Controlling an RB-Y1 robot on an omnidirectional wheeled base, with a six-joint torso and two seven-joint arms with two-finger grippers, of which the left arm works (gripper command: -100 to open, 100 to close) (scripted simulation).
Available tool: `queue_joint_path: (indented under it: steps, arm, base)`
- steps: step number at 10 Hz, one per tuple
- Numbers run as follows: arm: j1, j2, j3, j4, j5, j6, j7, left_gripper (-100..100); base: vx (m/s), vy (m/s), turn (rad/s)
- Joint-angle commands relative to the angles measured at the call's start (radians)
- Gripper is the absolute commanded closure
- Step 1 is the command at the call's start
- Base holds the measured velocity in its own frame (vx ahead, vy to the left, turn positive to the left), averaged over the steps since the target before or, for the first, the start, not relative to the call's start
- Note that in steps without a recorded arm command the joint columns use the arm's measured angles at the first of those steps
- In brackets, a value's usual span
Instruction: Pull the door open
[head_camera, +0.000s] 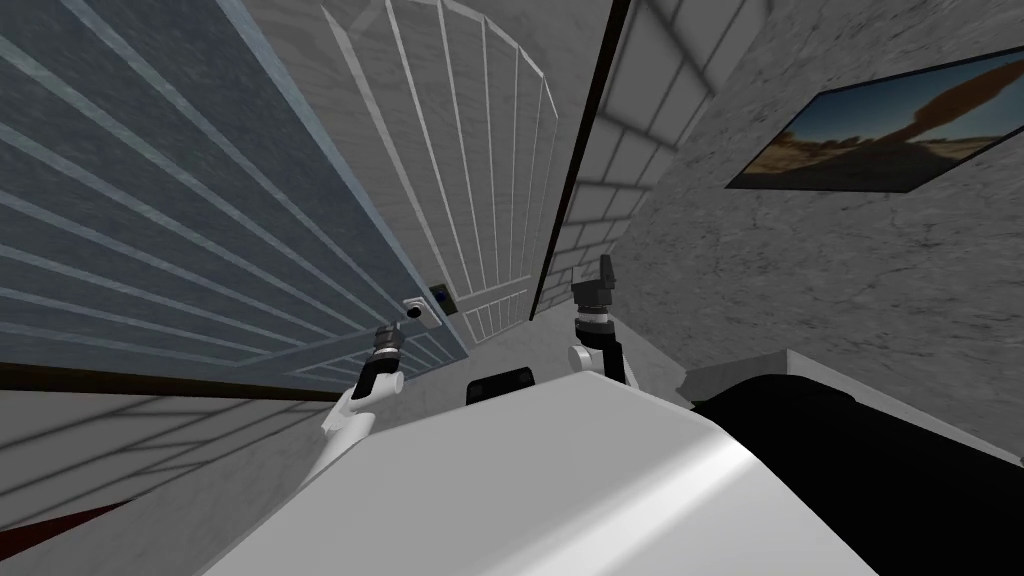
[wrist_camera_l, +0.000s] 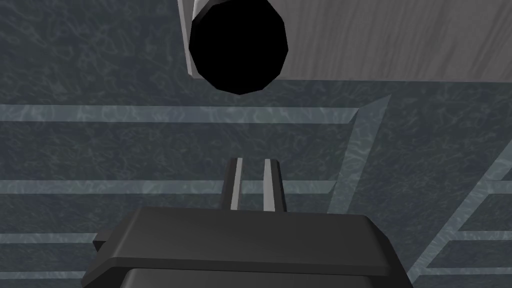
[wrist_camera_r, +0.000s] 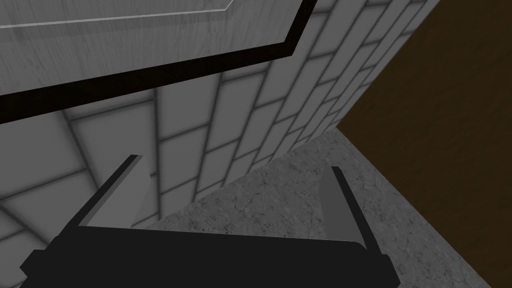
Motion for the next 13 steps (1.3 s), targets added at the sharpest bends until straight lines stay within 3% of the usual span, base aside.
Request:
queue_joint_path:
  steps: [1, 6, 7, 9, 13]
  arm:
    - [0.005, 0.001, -0.006, -0.002, 0.0, -0.003, 0.004, -100]
    - [0.008, -0.003, -0.046, -0.042, -0.003, 0.0, 0.019, -100]
    - [0.007, 0.0, -0.041, -0.035, -0.002, 0.001, 0.018, -100]
    - [0.021, 0.009, -0.009, -0.005, 0.002, -0.003, 0.012, -100]
    - [0.013, 0.006, 0.007, 0.015, 0.002, -0.007, 0.004, -100]
  base:
    - [-0.214, 0.01, 0.006]
    - [-0.169, -0.089, -0.046]
    - [-0.061, -0.064, -0.006]
    - [0.011, 0.13, 0.153]
    - [0.152, 0.105, 0.008]
